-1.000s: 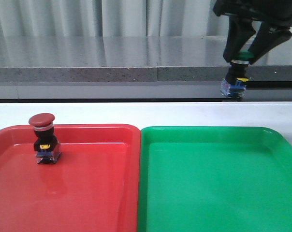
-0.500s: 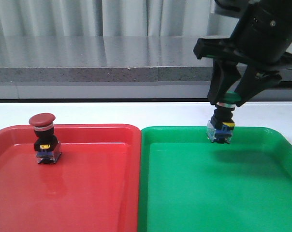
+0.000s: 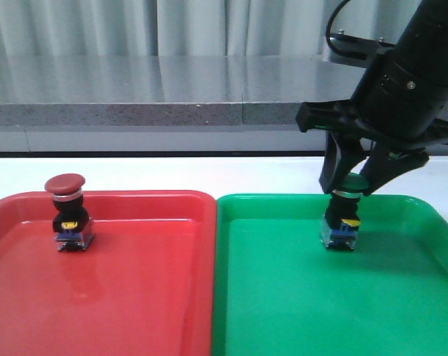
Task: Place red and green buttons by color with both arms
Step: 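Lower the green button into the green tray and open the right gripper, then raise the open right gripper away from the green button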
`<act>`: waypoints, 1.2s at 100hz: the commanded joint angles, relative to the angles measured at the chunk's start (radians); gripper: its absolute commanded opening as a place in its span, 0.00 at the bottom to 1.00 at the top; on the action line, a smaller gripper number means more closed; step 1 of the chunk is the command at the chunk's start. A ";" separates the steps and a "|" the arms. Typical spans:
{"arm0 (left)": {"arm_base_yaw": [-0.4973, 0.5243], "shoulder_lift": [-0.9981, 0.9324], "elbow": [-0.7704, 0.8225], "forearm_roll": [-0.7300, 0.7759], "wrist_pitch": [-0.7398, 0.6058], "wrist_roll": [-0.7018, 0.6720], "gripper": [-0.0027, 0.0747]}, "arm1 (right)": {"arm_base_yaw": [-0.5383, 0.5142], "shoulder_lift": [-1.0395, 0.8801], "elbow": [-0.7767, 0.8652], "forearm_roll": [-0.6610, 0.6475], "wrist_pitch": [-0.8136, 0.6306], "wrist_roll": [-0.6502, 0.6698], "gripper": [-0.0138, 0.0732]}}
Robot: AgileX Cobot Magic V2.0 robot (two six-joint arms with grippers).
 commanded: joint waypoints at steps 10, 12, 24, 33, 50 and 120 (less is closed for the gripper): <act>0.000 -0.029 0.042 -0.001 -0.080 -0.005 0.01 | 0.001 -0.034 -0.020 0.003 -0.017 0.001 0.71; 0.000 -0.029 0.042 -0.001 -0.080 -0.005 0.01 | 0.001 -0.035 -0.020 0.003 -0.016 0.001 0.73; 0.000 -0.029 0.042 -0.001 -0.080 -0.005 0.01 | 0.001 -0.045 -0.021 0.003 -0.017 0.001 0.83; 0.000 -0.029 0.042 -0.001 -0.080 -0.005 0.01 | 0.001 -0.068 -0.021 0.003 -0.027 0.001 0.83; 0.000 -0.029 0.042 -0.001 -0.080 -0.005 0.01 | 0.001 -0.154 -0.021 -0.007 -0.029 0.001 0.83; 0.000 -0.029 0.042 -0.001 -0.080 -0.005 0.01 | 0.000 -0.769 0.033 -0.318 0.195 0.001 0.78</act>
